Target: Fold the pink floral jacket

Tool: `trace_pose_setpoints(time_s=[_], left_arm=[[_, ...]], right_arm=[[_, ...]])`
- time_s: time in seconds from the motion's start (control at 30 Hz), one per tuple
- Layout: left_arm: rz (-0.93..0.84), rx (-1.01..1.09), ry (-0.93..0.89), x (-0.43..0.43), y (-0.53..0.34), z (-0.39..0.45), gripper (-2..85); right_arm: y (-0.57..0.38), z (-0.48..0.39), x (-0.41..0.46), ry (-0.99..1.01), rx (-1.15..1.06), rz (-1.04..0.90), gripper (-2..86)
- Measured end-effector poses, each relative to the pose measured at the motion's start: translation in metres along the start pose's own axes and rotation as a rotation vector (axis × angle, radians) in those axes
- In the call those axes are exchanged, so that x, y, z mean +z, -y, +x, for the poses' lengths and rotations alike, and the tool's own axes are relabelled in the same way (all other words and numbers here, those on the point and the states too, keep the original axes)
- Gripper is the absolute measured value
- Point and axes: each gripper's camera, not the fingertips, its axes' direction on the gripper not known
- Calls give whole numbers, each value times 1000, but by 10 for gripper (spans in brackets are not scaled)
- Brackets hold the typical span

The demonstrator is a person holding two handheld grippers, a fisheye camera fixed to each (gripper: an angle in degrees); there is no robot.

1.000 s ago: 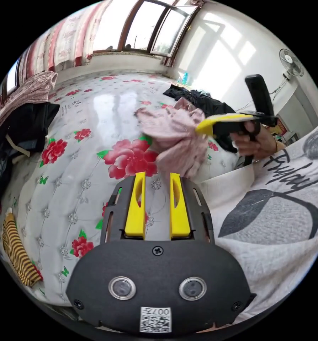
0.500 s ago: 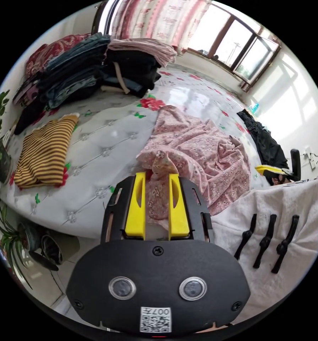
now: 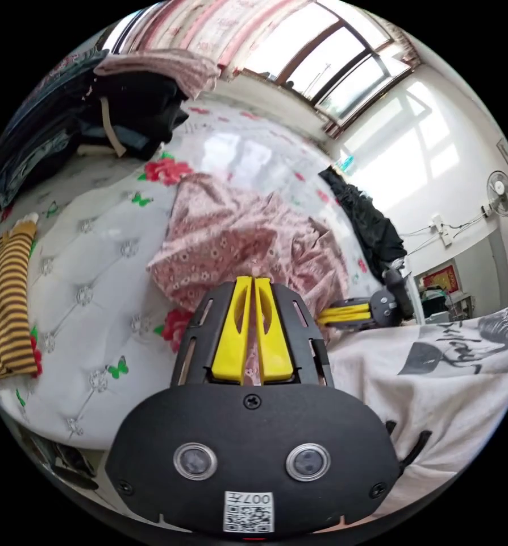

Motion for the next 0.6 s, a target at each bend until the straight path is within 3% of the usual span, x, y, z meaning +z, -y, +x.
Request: trace_pose_setpoints(time_s=[0.23, 0.43, 0.57, 0.6], left_arm=[[210, -30, -40, -103, -38, -1, -10], [535, 101, -310, -193, -62, 56, -10], [702, 294, -348, -256, -65, 127, -10], [772, 376, -335, -279, -70, 154, -10]], right_arm=[[-111, 31, -181, -50, 291, 699, -1], [-196, -16, -299, -256, 203, 1055, -3], [-244, -58, -352, -401, 161, 1303, -2], [-267, -74, -366, -480, 153, 1457, -2]])
